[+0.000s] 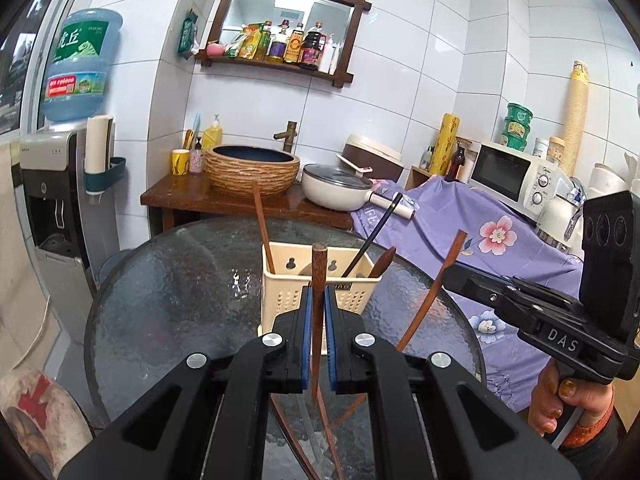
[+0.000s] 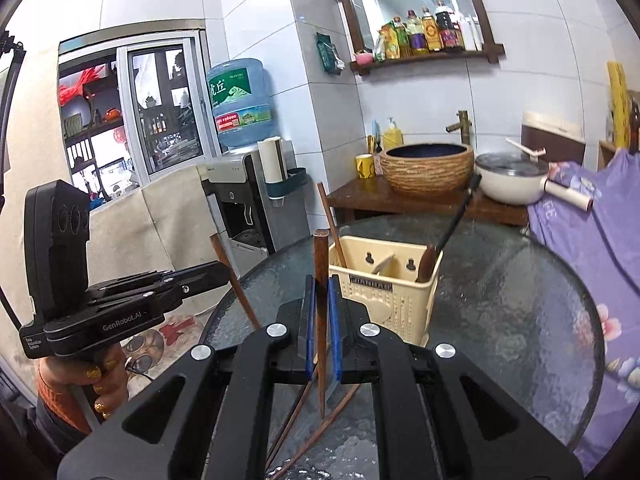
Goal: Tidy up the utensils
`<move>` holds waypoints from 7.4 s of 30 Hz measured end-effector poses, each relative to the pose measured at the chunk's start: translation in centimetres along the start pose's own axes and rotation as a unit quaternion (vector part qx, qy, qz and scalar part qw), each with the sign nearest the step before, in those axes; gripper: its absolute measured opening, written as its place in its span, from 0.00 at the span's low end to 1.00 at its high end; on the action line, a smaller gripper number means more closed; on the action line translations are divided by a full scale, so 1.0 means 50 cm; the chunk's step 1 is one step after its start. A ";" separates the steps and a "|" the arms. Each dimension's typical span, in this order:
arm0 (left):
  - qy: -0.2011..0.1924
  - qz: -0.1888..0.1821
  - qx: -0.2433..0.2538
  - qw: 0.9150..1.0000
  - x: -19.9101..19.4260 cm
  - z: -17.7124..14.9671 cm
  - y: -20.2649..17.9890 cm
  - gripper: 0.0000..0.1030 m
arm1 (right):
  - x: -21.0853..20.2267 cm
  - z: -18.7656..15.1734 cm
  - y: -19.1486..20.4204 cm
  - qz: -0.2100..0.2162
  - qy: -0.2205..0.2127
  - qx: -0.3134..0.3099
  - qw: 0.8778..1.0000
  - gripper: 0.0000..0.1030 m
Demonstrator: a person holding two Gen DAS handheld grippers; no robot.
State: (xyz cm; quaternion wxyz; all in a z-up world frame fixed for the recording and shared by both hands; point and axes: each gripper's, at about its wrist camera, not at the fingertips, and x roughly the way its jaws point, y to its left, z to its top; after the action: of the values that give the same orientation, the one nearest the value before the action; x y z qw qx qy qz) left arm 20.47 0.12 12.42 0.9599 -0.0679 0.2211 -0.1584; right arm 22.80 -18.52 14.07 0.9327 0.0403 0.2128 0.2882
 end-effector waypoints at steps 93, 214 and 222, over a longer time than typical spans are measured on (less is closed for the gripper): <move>0.012 0.046 0.074 0.996 0.051 0.073 0.031 0.07 | 0.024 0.065 -0.033 -0.021 -0.018 0.015 1.000 0.07; 0.180 0.096 -0.038 0.978 0.203 -0.304 0.086 0.43 | 0.245 -0.339 -0.062 -0.188 0.233 -0.002 0.954 0.58; 0.189 0.099 -0.029 0.977 0.218 -0.311 0.086 0.34 | 0.240 -0.335 -0.074 -0.189 0.233 0.005 0.954 0.57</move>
State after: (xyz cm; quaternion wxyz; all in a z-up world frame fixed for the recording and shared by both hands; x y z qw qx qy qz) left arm 24.00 -0.43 -6.73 0.9095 -0.0425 0.4083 -0.0657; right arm 26.62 -15.74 -6.33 0.8944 -0.0639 0.4295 0.1073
